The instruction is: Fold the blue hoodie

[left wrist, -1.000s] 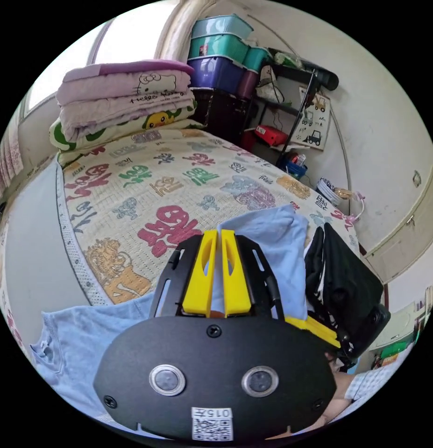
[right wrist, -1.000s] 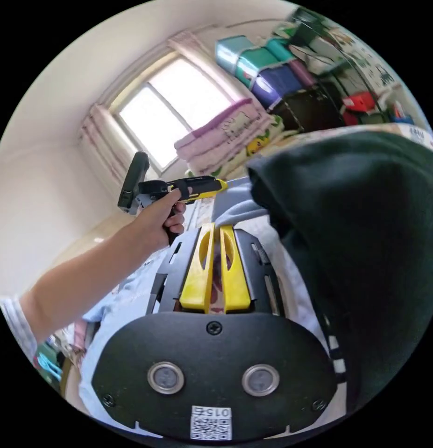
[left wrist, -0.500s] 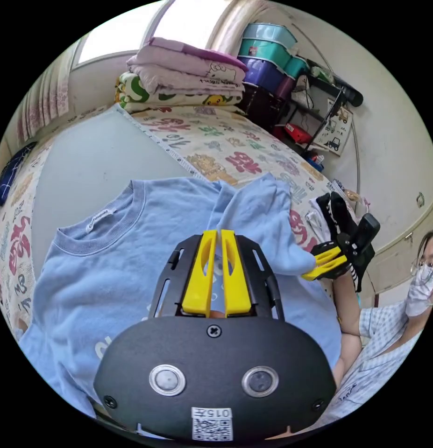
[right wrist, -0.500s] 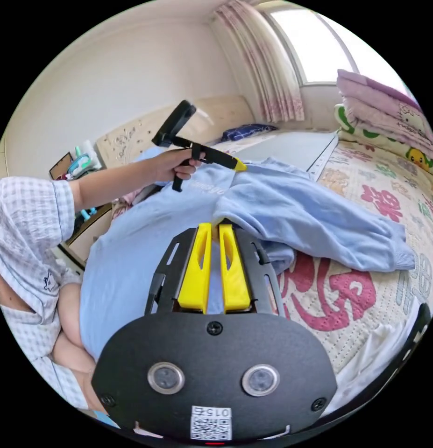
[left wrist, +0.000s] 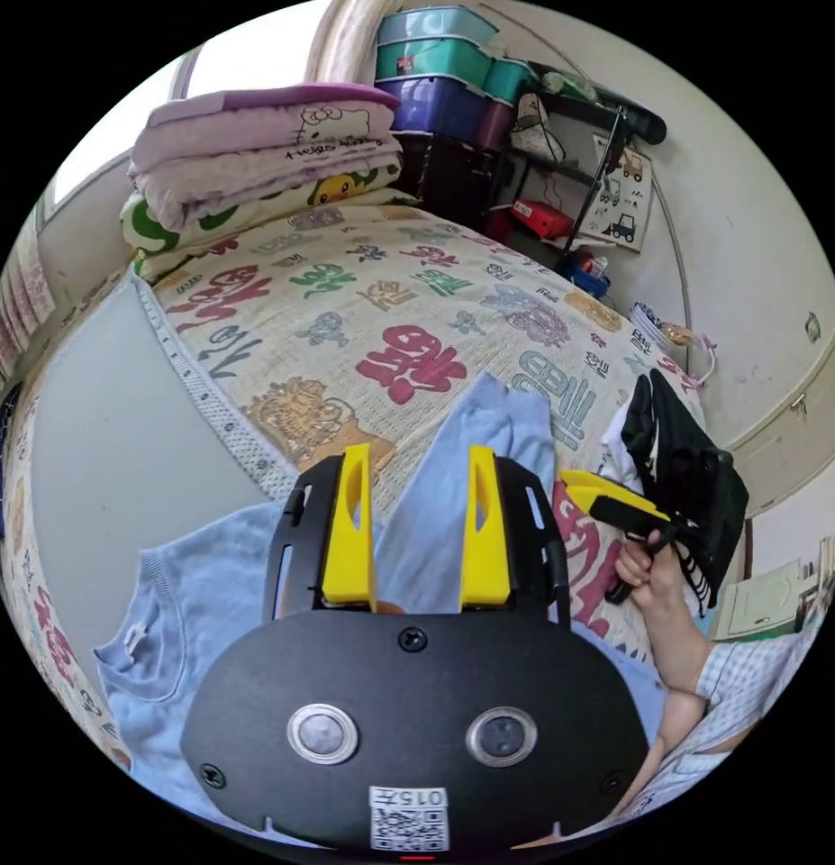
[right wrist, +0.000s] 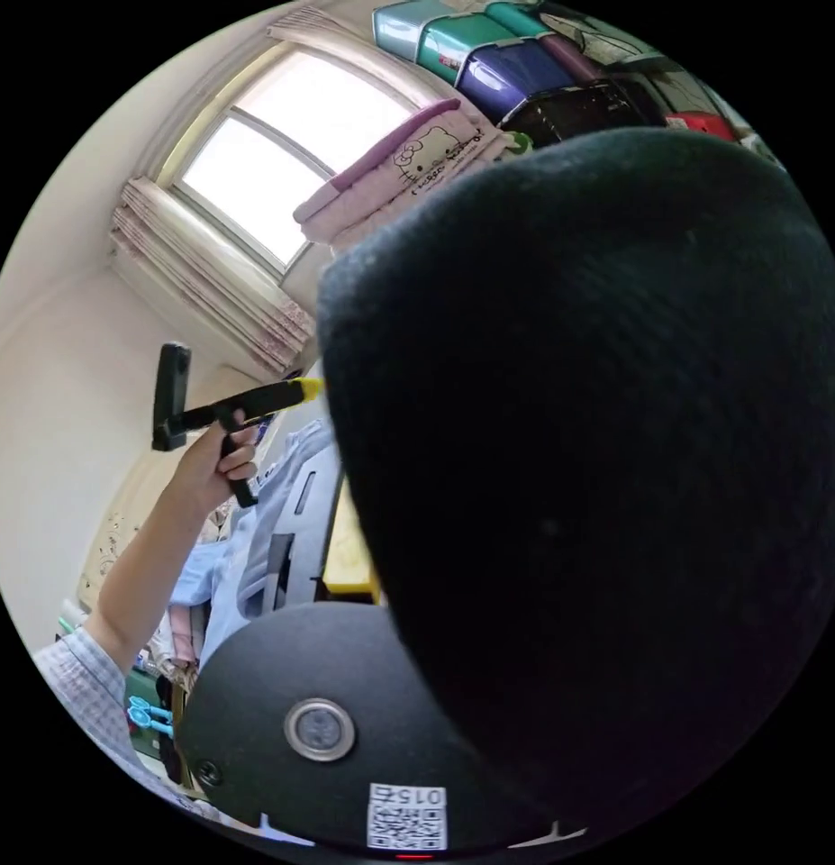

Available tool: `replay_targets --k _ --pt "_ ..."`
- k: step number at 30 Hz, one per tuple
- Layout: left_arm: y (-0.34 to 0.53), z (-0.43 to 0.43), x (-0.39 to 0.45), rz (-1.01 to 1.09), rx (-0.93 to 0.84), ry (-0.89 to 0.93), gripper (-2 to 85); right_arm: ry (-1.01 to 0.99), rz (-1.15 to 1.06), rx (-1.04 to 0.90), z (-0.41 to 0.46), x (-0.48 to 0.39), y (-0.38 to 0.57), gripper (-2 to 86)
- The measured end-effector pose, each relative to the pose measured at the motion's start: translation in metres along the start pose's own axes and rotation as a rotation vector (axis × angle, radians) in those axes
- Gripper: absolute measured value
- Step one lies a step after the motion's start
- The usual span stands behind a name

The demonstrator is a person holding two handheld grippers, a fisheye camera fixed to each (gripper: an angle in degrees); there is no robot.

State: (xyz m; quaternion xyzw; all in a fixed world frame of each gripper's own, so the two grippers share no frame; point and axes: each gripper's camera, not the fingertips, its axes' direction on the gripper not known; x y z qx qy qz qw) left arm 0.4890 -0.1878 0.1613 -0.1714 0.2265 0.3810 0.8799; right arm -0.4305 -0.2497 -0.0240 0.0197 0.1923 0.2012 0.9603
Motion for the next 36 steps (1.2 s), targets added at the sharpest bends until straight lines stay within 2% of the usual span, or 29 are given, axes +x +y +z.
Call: replay_targets --k 3,7,11,14,18,20,23,25,29,33,36 --pt "-0.012 0.044 0.009 -0.043 -0.075 0.11 15.9 0.029 -0.015 -0.053 0.029 0.005 0.004 5.3" --pt "-0.005 0.061 0.026 -0.022 -0.116 -0.027 13.1 0.045 -0.059 -0.114 0.063 0.009 0.017 3.0" --pt "0.009 0.047 0.028 -0.017 -0.083 -0.004 5.2 0.031 -0.063 -0.11 0.079 0.02 0.035 0.4" --pt "0.03 0.012 0.032 0.015 0.024 -0.003 0.7 -0.001 -0.085 -0.058 0.083 0.027 0.056 -0.5" --pt "0.082 -0.077 0.035 0.058 0.16 -0.009 -0.3 0.028 -0.304 0.112 0.065 -0.011 0.099 -0.3" --pt "0.117 -0.124 0.035 0.085 0.214 -0.017 -0.4 -0.042 -0.374 0.153 0.054 -0.04 0.123 -0.2" --pt "0.196 -0.195 0.026 0.081 0.313 -0.057 -0.5 -0.173 -0.552 0.116 0.039 -0.114 0.162 -0.1" --pt "0.28 -0.244 0.007 0.014 0.399 -0.005 -0.5 -0.213 -0.719 0.044 0.028 -0.174 0.212 0.0" --pt "0.431 -0.283 -0.016 -0.148 0.501 0.031 -0.6 -0.303 -0.832 -0.108 0.029 -0.216 0.307 0.1" --pt "0.595 -0.274 -0.034 -0.386 0.355 -0.033 -0.6 -0.167 -0.96 -0.432 0.079 -0.241 0.429 0.1" --pt "0.679 -0.262 -0.036 -0.498 0.212 -0.13 -0.7 -0.072 -0.975 -0.545 0.094 -0.239 0.493 0.1"
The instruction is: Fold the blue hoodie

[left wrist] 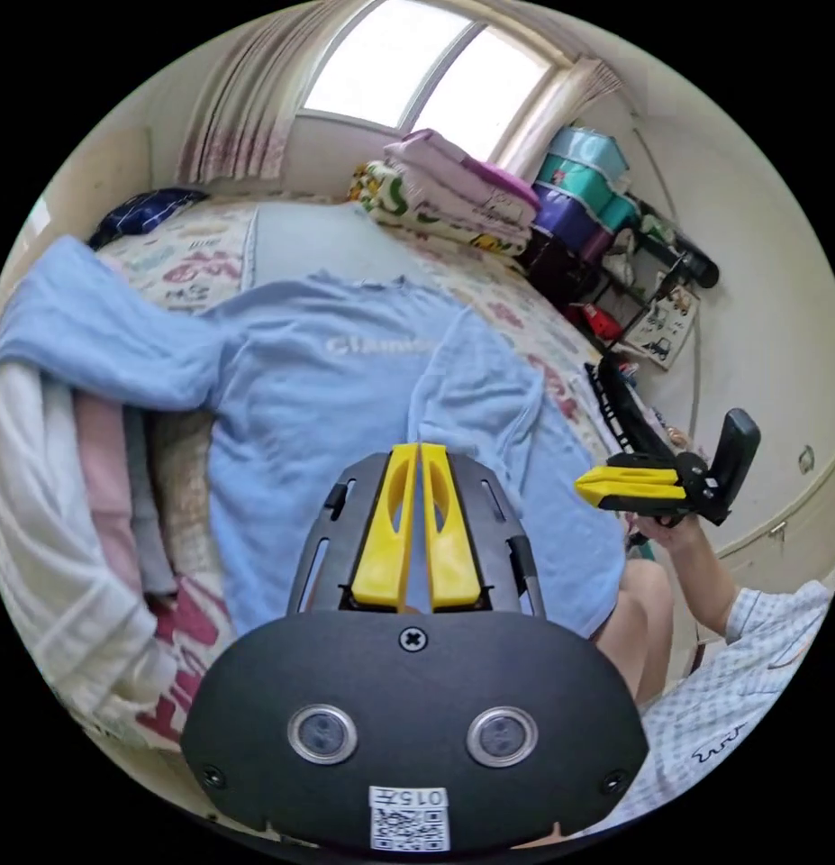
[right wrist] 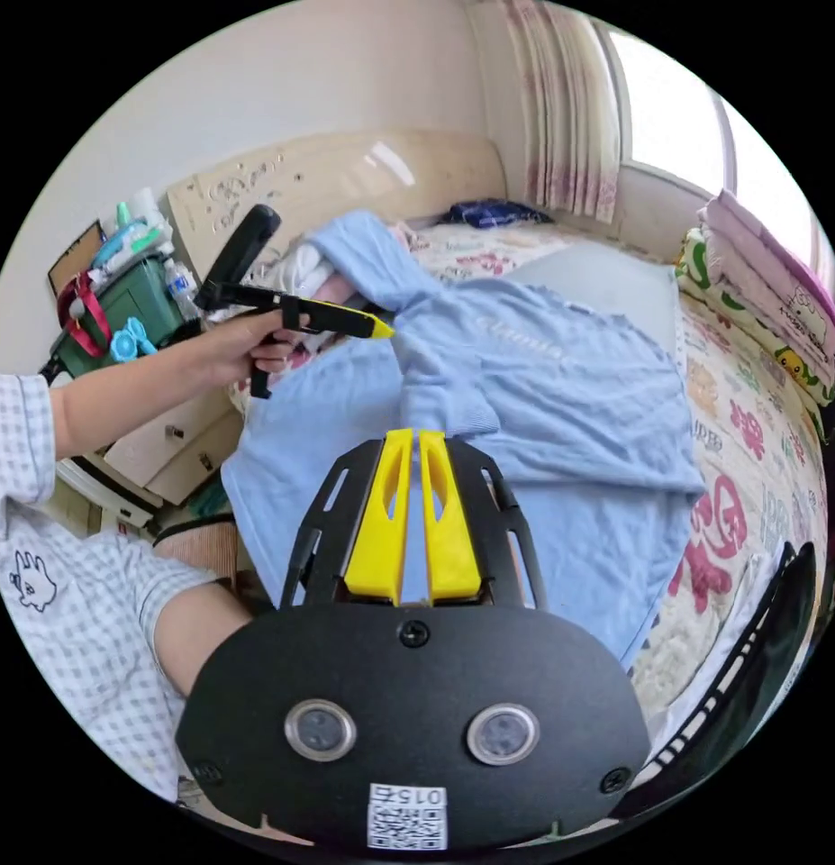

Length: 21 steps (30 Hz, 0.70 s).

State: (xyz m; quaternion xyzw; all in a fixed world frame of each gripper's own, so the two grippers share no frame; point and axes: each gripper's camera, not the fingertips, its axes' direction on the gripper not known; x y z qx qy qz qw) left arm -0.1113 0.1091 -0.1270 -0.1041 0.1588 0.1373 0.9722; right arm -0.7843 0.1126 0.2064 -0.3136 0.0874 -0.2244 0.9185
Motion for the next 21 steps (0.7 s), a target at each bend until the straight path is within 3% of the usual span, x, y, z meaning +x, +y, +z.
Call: replay_targets --k 10,21 --pt "0.109 -0.101 -0.012 -0.043 0.129 0.213 -0.6 -0.035 0.245 0.112 -0.028 -0.044 0.078 -0.5" --pt "0.117 -0.188 0.016 0.093 0.273 0.266 -0.4 -0.093 0.39 0.196 0.018 -0.042 0.077 5.4"
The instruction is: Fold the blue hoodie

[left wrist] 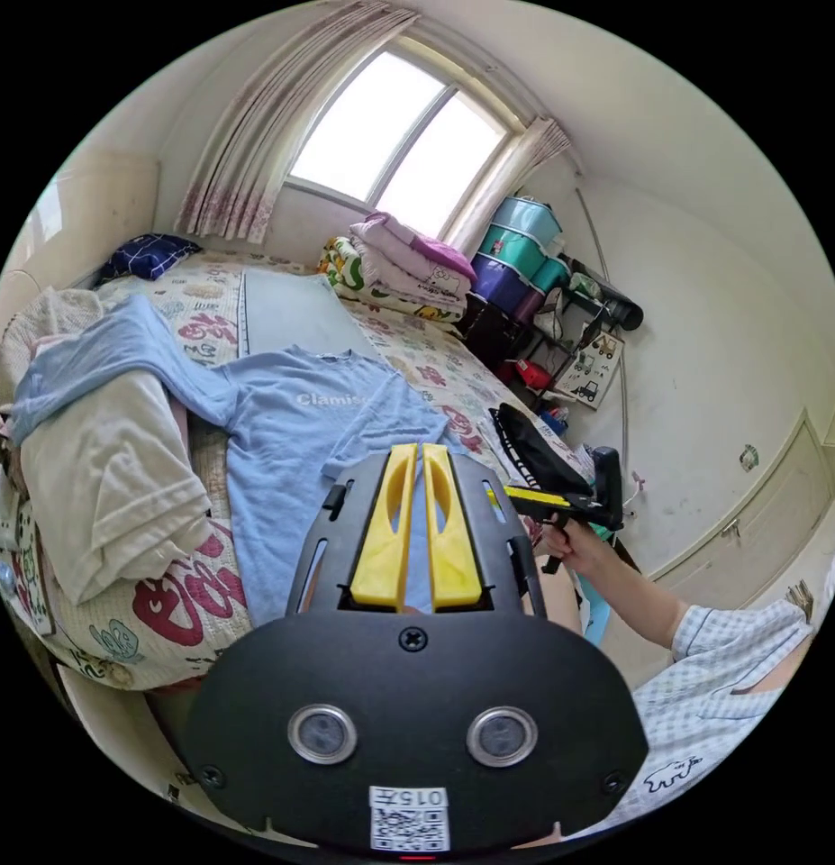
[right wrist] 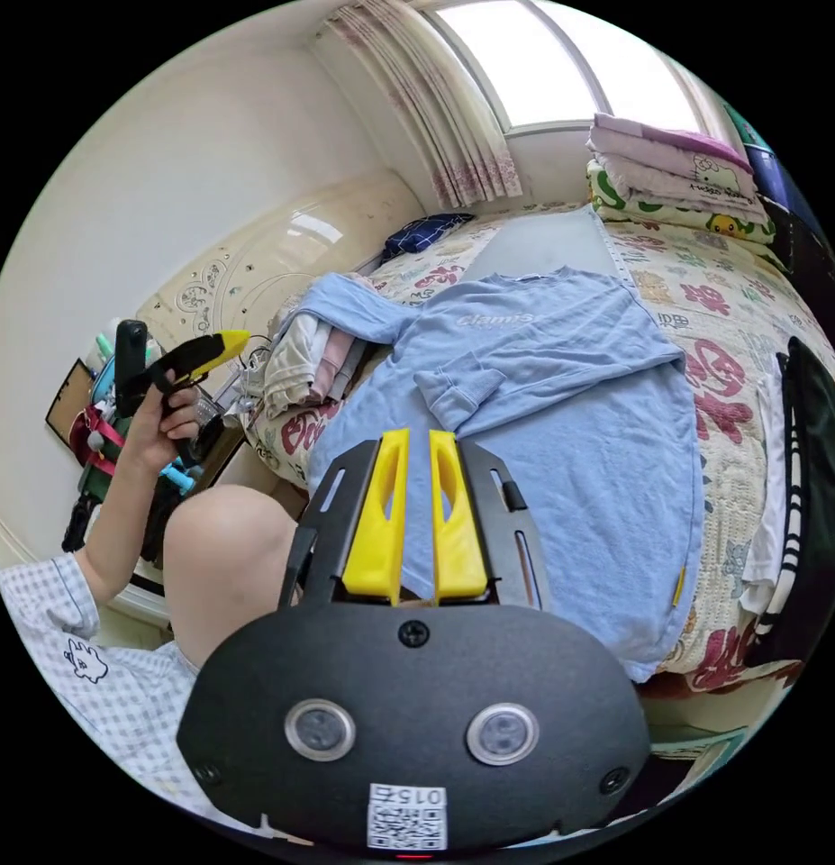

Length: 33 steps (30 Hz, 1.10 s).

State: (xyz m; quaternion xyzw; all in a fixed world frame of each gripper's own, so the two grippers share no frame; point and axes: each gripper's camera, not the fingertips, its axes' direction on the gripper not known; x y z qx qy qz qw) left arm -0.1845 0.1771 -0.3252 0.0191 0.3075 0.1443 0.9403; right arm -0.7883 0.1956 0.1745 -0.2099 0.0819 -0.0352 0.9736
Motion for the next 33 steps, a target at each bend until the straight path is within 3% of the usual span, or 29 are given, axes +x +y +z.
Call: replay_targets --k 8,12,16,21,23,27,33 --pt "0.024 0.027 -0.05 0.014 -0.058 0.059 -0.3 0.003 0.161 -0.029 0.065 0.021 0.002 6.0" --pt "0.045 0.067 -0.097 0.07 -0.107 -0.038 -0.3 0.128 0.241 -0.187 0.102 0.027 -0.008 2.9" --pt "0.03 0.126 -0.152 -0.046 -0.166 0.175 0.3 0.197 0.264 -0.149 0.101 0.026 -0.015 1.4" --pt "0.052 0.173 -0.166 -0.025 -0.127 0.148 0.4 0.206 0.351 -0.124 0.103 0.037 -0.003 0.4" --pt "0.05 0.182 -0.171 -0.026 -0.105 0.276 0.1 0.231 0.383 -0.114 0.101 0.036 0.001 0.0" --pt "0.05 0.195 -0.175 -0.028 -0.089 0.272 -0.6 0.28 0.541 0.048 0.063 -0.007 -0.008 -0.4" --pt "0.058 0.203 -0.184 -0.056 0.005 0.376 -0.8 0.072 0.137 0.621 -0.096 -0.233 -0.023 -0.5"
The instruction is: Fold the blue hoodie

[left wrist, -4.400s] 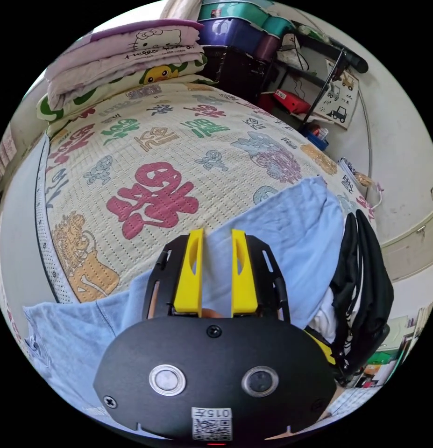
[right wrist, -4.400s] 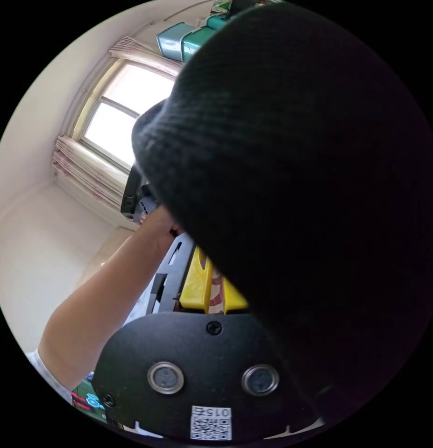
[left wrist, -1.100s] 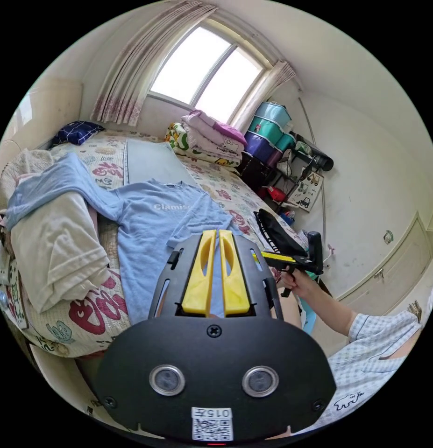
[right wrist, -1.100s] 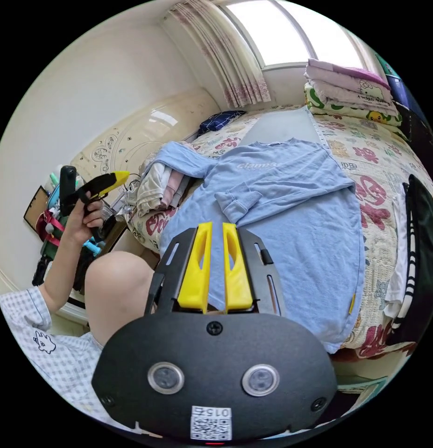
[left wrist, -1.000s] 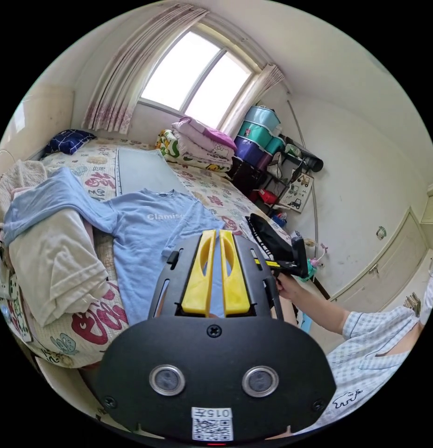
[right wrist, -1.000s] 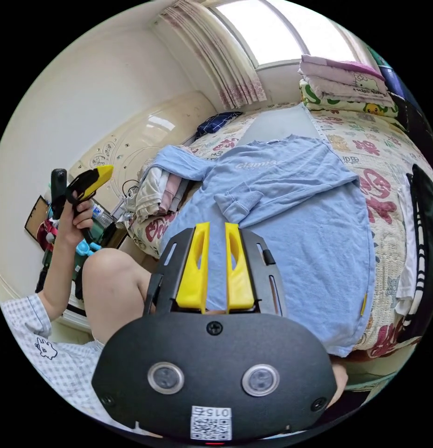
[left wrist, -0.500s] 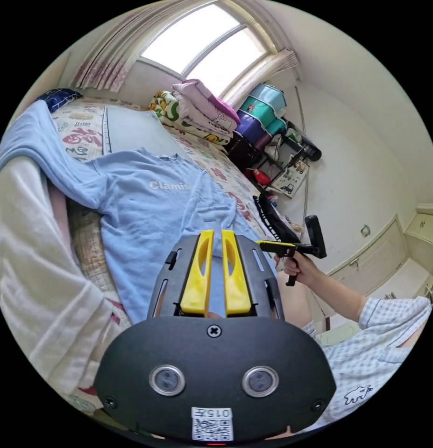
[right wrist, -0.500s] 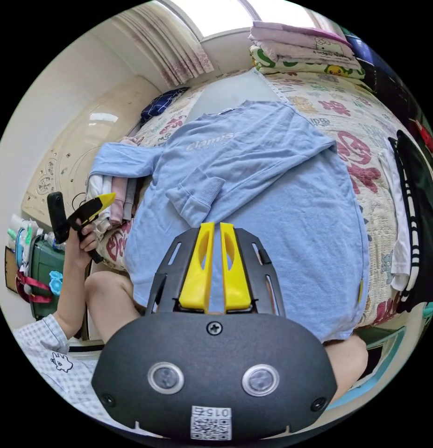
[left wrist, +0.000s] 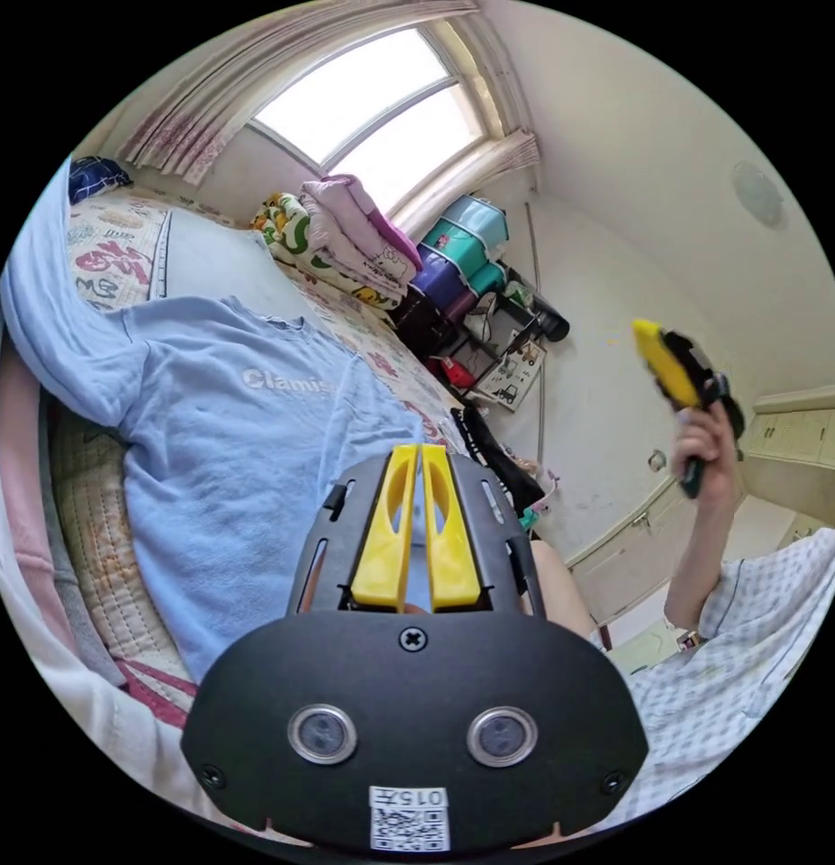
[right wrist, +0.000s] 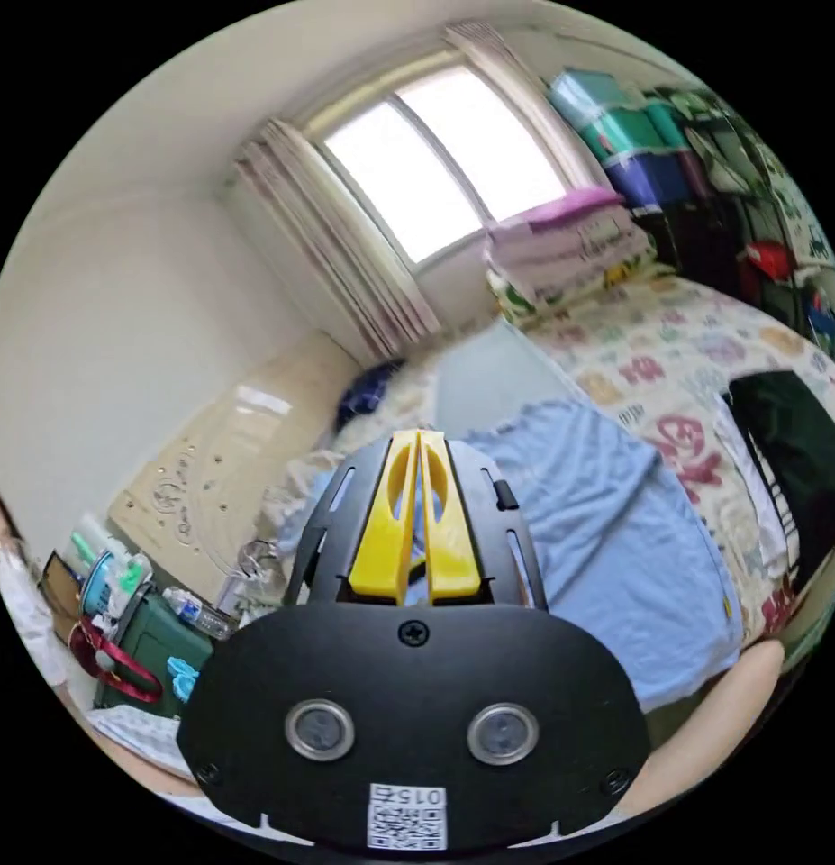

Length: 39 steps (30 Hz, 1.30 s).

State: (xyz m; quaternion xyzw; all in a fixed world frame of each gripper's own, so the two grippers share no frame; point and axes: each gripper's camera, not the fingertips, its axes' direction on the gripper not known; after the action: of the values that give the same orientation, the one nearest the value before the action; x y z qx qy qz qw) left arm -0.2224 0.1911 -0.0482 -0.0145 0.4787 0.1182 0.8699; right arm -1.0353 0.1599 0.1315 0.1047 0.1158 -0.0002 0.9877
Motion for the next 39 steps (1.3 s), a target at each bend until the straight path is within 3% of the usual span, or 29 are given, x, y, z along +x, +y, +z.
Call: replay_targets --k 4,7,10,17,27,29,32,37,39 --pt "0.011 0.018 -0.007 0.017 -0.032 -0.054 -0.7 -0.283 -0.262 0.303 -0.121 -0.13 0.023 -0.6" --pt "0.003 0.021 -0.001 0.056 -0.04 0.023 -0.4 -0.362 -0.414 0.385 -0.176 -0.177 0.056 -0.7" --pt "0.005 0.023 0.004 0.069 -0.024 -0.067 -0.3 -0.37 -0.505 0.368 -0.208 -0.198 0.076 -0.7" --pt "0.013 0.046 -0.002 0.001 -0.017 -0.005 -0.5 -0.347 -0.55 0.435 -0.251 -0.198 0.108 -0.7" --pt "0.004 0.097 0.015 0.059 -0.142 -0.161 2.8 -0.329 -0.506 0.334 -0.216 -0.102 0.104 -0.7" --pt "0.001 0.107 0.016 0.063 -0.167 -0.181 4.5 -0.243 -0.464 0.294 -0.192 -0.062 0.102 -0.7" --pt "-0.004 0.126 0.016 0.067 -0.207 -0.199 5.8 -0.069 -0.362 0.07 -0.11 0.032 0.104 -0.5" --pt "-0.01 0.166 0.012 0.037 -0.283 -0.212 8.3 0.117 -0.082 -0.561 0.096 0.23 0.173 5.7" --pt "-0.011 0.176 0.013 0.037 -0.315 -0.22 9.2 0.145 -0.014 -0.65 0.134 0.271 0.201 8.0"
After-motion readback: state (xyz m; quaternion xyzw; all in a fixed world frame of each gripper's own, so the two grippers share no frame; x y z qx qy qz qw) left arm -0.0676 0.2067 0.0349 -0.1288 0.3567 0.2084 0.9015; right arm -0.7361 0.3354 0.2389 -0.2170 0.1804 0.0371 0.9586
